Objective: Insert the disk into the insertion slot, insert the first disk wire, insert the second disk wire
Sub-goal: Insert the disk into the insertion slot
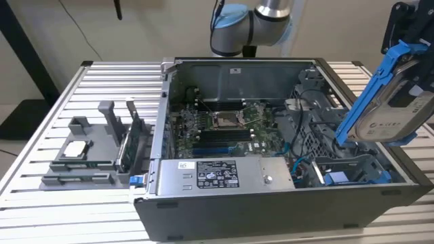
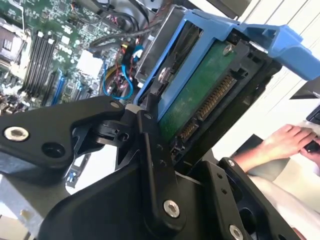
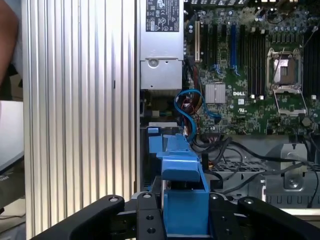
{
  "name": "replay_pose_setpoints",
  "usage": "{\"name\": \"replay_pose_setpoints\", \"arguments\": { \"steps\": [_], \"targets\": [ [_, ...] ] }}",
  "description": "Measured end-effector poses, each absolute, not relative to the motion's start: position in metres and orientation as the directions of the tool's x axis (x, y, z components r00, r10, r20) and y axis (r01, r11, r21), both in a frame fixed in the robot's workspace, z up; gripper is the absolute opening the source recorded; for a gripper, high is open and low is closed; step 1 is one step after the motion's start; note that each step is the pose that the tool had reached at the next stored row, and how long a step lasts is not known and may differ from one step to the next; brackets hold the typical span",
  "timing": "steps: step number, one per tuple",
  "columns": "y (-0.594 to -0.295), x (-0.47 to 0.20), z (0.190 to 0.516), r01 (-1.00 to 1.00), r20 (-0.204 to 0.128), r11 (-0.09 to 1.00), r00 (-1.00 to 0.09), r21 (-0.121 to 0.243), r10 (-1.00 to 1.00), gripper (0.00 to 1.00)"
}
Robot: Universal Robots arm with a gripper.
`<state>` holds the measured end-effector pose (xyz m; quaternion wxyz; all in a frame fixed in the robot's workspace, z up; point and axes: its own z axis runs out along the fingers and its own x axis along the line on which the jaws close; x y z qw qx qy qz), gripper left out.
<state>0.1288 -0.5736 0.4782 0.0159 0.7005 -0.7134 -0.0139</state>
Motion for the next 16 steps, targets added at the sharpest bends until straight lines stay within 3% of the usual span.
{"name": "replay_pose_setpoints", "arguments": {
  "steps": [5,8,9,16],
  "targets": [
    [-0.574,0.129,0.451,-0.999,0.008,0.018,-0.018,0.045,-1.000,0.33],
    [-0.578,0.128,0.448,-0.999,-0.006,0.019,-0.019,0.047,-1.000,0.33],
    [-0.578,0.128,0.448,-0.999,-0.028,0.018,-0.019,0.048,-0.999,0.33],
    [-0.582,0.128,0.419,-0.998,-0.030,0.018,-0.020,0.052,-0.999,0.33]
  ]
}}
